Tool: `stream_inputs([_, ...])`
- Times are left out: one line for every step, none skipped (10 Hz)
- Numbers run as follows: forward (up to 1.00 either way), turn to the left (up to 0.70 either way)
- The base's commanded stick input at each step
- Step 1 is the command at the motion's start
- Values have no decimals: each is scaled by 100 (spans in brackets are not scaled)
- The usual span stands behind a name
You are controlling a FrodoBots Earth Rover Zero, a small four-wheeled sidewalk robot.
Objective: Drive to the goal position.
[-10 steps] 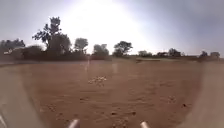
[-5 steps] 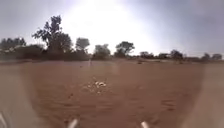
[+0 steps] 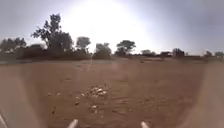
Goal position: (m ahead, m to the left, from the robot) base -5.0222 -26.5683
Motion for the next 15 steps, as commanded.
stream_inputs([100,0])
stream_inputs([100,0])
stream_inputs([100,0])
stream_inputs([100,-3])
stream_inputs([100,-19])
stream_inputs([100,-40])
stream_inputs([100,-40])
stream_inputs([100,-40])
stream_inputs([100,-40])
stream_inputs([100,-40])
stream_inputs([100,-40])
stream_inputs([100,-40])
stream_inputs([100,-40])
stream_inputs([100,-40])
stream_inputs([100,-40])
